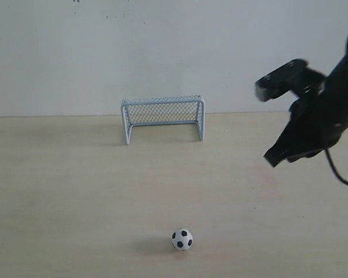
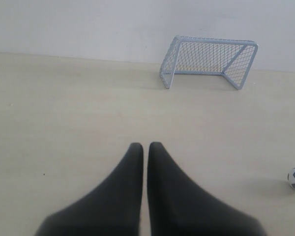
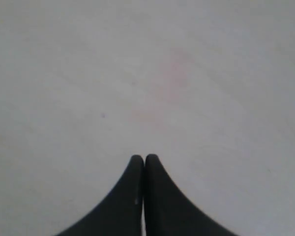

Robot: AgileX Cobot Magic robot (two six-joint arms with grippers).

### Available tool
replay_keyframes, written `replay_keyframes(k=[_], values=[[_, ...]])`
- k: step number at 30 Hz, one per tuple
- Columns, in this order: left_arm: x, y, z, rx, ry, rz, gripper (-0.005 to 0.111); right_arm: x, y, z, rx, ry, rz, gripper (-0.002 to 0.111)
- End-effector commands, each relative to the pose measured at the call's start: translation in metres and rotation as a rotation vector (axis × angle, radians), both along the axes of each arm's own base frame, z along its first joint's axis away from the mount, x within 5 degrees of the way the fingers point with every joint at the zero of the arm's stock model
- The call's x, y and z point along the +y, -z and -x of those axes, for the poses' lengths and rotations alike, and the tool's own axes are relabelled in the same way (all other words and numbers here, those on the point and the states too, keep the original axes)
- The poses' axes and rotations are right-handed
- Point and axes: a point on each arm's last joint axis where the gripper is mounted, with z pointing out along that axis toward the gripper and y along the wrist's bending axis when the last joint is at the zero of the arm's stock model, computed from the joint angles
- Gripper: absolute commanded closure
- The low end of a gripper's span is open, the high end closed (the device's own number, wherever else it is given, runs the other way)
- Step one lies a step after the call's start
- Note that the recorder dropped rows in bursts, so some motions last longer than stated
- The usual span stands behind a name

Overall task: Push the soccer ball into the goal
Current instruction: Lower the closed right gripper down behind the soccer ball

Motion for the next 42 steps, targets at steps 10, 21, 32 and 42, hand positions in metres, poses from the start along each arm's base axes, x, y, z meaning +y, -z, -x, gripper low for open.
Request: replay_keyframes(k=[10, 21, 32, 42], values=[[0.0, 0.001, 0.0, -0.003, -0.003, -0.008, 0.102, 0.093, 0.0, 0.032, 0.073, -0.747, 0.078, 0.108], [0.0, 0.001, 0.0, -0.003, -0.003, -0.008, 0.102, 0.105, -0.004, 0.059, 0.215, -1.026, -0.112, 0.108], [0.0, 0.001, 0.0, -0.003, -0.003, -0.008, 0.102, 0.114, 0.024, 0.042, 0.204, -0.986, -0.096, 0.108], [0.0, 0.001, 0.0, -0.003, -0.003, -0.008, 0.102, 0.127, 0.035, 0.021, 0.294, -1.043, -0.075, 0.108]])
